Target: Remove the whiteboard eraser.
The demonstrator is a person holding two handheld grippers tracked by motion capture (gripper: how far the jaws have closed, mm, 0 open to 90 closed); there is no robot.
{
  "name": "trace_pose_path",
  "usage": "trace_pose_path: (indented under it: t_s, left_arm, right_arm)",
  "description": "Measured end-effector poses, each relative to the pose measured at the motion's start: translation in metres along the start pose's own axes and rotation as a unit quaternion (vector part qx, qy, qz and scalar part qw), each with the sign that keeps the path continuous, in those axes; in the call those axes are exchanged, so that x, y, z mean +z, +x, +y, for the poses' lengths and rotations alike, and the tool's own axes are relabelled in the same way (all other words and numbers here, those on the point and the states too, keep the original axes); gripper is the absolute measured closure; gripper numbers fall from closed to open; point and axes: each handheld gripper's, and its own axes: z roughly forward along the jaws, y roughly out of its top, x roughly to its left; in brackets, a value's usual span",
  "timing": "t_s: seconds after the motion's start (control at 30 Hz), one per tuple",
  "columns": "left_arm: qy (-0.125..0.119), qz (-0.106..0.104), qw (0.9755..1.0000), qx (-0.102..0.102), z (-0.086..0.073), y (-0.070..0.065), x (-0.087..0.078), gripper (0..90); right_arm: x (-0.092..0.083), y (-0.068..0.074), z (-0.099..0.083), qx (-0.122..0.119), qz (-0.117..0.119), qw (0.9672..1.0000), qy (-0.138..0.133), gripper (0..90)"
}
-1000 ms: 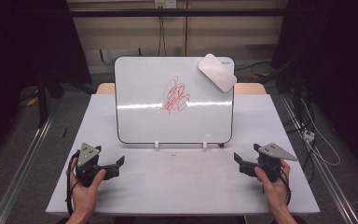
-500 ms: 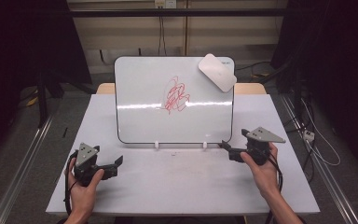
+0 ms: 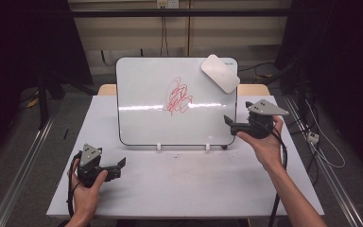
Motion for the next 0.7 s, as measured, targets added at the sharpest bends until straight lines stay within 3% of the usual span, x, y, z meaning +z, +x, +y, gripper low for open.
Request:
trace_pose_path:
  t_s: [0.33, 0.7]
  left_arm:
    - [-0.003, -0.002, 0.9999, 0.016, -0.002, 0.001, -0.002, 5.7]
    - [0.001, -0.005, 1.0, 0.001, -0.003, 0.006, -0.002, 5.7]
  right_arm:
    - [0.016, -0.01, 0.035, -0.036, -0.017, 0.999, -0.019, 14.6]
    - [0.037, -0.013, 0.071, -0.07, -0.029, 0.997, -0.016, 17.0]
